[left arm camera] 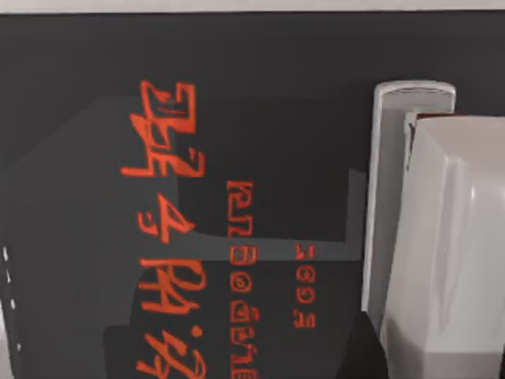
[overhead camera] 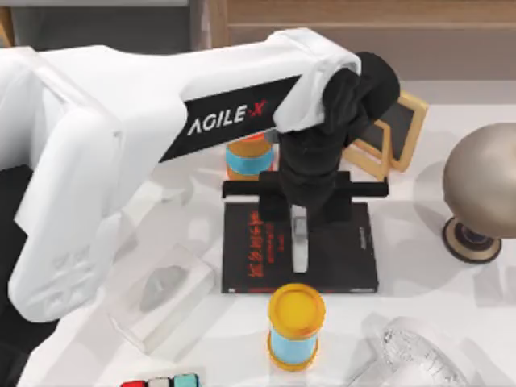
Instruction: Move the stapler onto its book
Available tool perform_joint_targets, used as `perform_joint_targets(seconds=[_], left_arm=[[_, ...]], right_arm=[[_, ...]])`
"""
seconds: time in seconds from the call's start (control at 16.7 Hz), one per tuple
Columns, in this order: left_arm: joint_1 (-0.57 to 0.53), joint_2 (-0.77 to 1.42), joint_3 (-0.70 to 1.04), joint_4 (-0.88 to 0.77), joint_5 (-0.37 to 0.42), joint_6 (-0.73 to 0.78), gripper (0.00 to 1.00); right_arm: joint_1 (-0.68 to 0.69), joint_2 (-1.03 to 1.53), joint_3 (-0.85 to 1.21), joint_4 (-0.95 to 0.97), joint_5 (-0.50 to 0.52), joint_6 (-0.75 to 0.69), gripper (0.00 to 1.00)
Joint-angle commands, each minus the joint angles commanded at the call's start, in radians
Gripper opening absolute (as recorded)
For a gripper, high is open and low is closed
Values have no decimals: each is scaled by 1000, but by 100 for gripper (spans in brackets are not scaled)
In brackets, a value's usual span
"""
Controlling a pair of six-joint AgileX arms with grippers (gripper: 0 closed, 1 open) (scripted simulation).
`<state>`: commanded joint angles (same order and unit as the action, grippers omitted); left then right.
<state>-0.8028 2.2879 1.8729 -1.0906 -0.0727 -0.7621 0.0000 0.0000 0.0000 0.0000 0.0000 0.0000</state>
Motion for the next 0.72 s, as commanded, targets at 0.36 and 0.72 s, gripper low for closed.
perform_joint_targets(seconds=[0.36,0.72], left_arm=[[0,0,0,0,0,0,98],[0,0,0,0,0,0,100]], right_arm=[[0,0,0,0,0,0,100],[0,0,0,0,0,0,100]])
